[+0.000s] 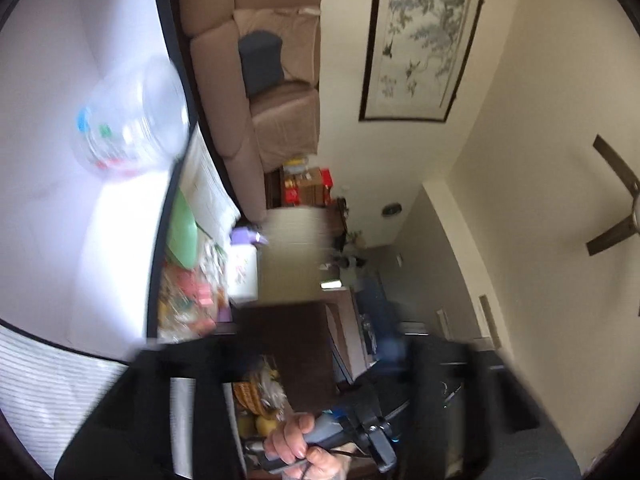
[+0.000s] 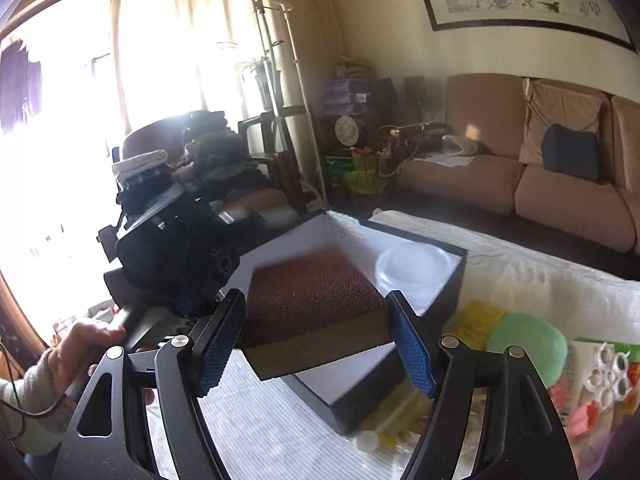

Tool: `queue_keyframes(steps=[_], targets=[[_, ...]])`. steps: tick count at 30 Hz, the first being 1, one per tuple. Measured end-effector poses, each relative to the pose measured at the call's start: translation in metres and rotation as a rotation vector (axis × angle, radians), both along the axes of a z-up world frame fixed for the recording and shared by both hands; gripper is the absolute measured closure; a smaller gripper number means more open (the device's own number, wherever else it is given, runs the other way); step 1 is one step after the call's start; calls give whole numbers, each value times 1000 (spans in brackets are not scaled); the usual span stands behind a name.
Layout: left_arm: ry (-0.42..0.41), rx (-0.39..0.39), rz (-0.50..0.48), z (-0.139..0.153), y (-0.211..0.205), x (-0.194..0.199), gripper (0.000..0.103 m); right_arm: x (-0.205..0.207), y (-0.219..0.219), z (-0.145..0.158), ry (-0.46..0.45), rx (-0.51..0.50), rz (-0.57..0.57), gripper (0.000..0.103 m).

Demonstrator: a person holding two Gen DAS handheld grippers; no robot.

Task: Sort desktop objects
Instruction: 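Grasp the brown sponge block with the left tool and lift it, then carry the sponge into the white box and open the left tool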

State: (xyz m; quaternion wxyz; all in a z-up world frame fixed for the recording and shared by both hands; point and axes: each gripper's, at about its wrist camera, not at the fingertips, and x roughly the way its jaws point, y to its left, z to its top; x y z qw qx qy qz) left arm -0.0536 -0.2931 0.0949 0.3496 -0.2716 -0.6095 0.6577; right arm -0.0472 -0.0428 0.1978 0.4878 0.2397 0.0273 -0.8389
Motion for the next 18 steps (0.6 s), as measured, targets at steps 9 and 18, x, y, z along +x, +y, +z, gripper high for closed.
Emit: queue_keyframes(steps=[9,18], targets=[[-40,-124,150,-4,-54,-3,81,-7,-17,-1,-39,11,-63,17],[-145,-275,136,-24,-43,-20,81,9,17,-17,-105,62,-120,17]])
